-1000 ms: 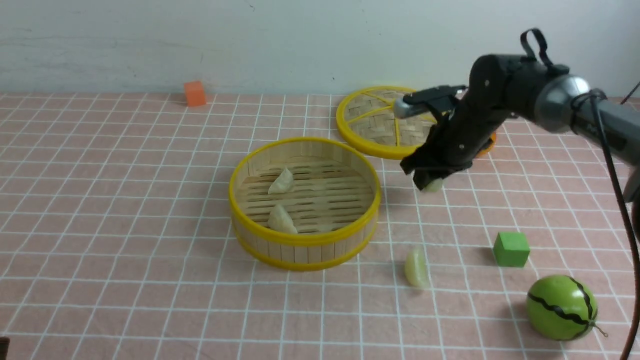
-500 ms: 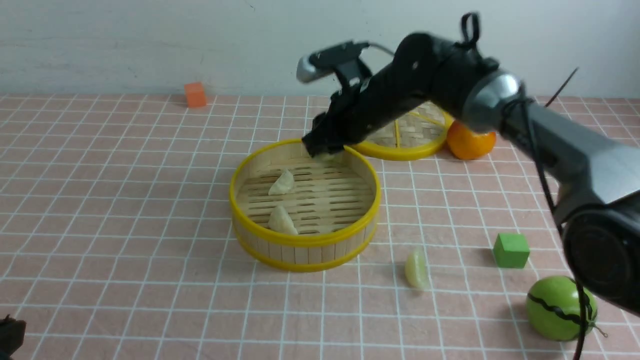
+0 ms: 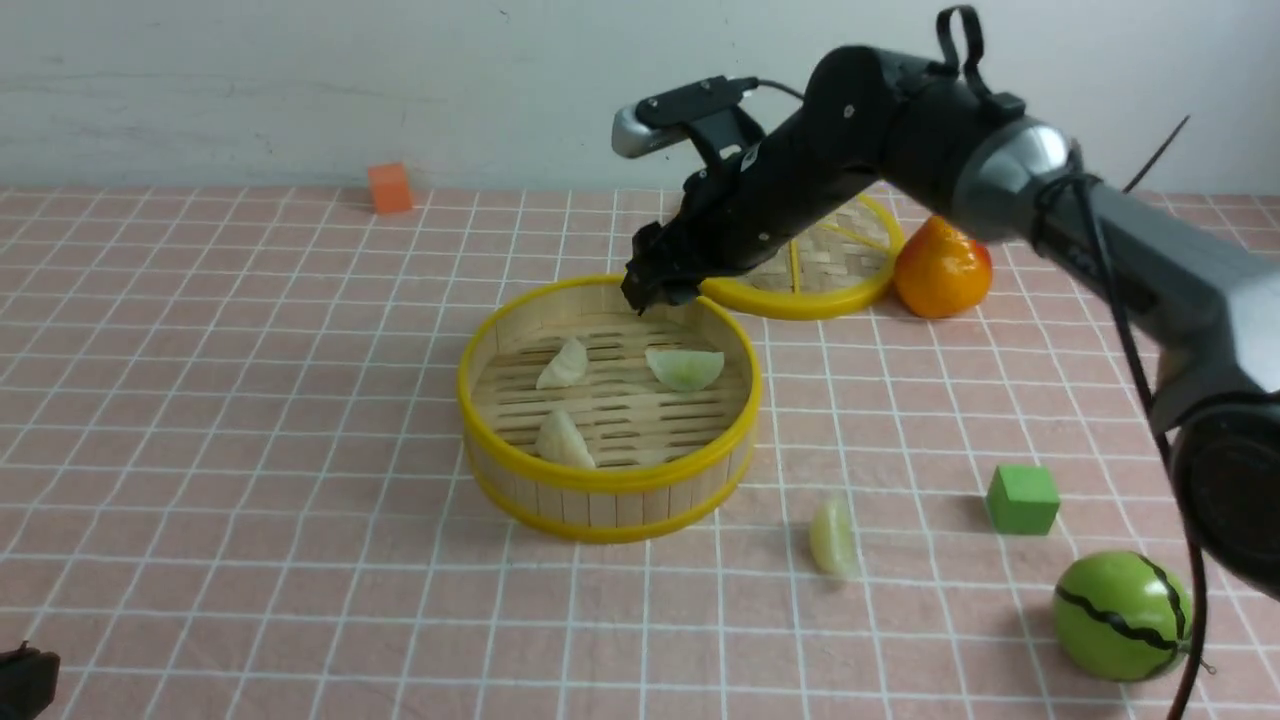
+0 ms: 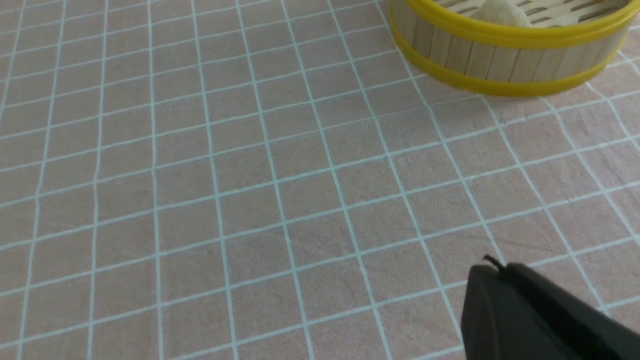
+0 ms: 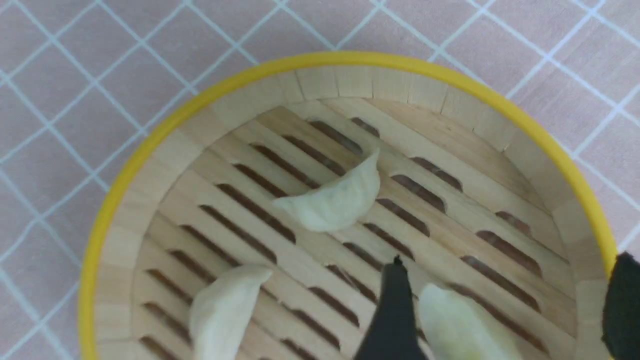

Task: Put the dumplings into the steamer on the table with the pink tablecloth.
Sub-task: 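Place the dumpling in the bamboo steamer basket with the right gripper, then reach for and grasp a dumpling lying on the table beside the steamer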

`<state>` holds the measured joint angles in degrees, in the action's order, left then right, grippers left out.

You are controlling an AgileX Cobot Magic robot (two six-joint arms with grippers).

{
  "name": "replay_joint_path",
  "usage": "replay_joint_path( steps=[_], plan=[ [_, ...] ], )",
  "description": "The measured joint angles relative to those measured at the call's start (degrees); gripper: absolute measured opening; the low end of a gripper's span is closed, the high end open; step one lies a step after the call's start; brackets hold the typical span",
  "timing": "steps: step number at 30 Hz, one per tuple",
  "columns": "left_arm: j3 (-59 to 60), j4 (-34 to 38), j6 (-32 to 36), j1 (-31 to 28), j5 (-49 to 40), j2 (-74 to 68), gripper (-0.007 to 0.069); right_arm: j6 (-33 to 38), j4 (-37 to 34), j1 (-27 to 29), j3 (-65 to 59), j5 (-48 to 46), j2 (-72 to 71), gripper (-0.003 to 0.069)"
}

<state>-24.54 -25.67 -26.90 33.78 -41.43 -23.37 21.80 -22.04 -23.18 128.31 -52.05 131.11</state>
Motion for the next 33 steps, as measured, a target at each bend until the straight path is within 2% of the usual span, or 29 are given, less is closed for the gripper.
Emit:
replay_joint_path(
  steps=[4,5,6,8,11,14,15,17,18,21,22,29,33],
  plan=[
    [0.00,1.50,0.00,0.00,-0.96,0.00,-0.0014,-0.31,2.62,1.40,0.00,-5.76,-7.35,0.0519],
    [0.00,1.90,0.00,0.00,-1.09,0.00,-0.0014,-2.57,6.12,2.67,0.00,-8.12,-12.83,0.0514],
    [0.00,1.92,0.00,0.00,-1.09,0.00,-0.0014,-2.97,6.60,3.02,0.00,-8.67,-13.38,0.0513],
    [0.00,2.08,0.00,0.00,-0.70,0.00,-0.0014,-8.95,12.06,5.25,-1.86,-11.35,-19.64,0.0510],
    [0.00,2.08,0.00,0.00,1.28,0.00,-0.0014,-16.33,16.16,8.29,-8.53,-16.27,-25.03,0.0507],
    [0.00,2.20,0.00,0.00,2.71,0.00,-0.0013,-18.50,16.11,9.53,-16.33,-17.92,-25.67,0.0504],
    [0.00,2.20,0.00,0.00,3.46,0.00,-0.0013,-19.34,13.81,9.95,-24.56,-17.32,-24.98,0.0501],
    [0.00,2.27,0.00,0.00,3.57,0.00,-0.0013,-19.06,11.27,9.75,-31.16,-15.24,-24.07,0.0500],
    [0.00,2.32,0.00,0.00,3.64,0.00,-0.0013,-17.81,8.37,8.79,-38.32,-11.27,-23.04,0.0497],
    [0.00,2.32,0.00,0.00,3.77,0.00,-0.0013,-15.88,5.77,6.23,-46.82,-3.51,-22.50,0.0496],
    [0.00,2.32,0.00,0.00,3.84,0.00,-0.0013,-14.96,4.99,4.53,-51.54,2.47,-22.63,0.0496],
    [0.00,2.32,0.00,0.00,3.99,0.00,-0.0010,-14.36,4.79,1.97,-55.59,17.65,-22.54,0.0466],
    [0.00,2.32,0.00,0.00,3.85,0.00,-0.0005,-14.36,5.49,1.43,-55.64,20.48,-19.56,0.0359]
  ],
)
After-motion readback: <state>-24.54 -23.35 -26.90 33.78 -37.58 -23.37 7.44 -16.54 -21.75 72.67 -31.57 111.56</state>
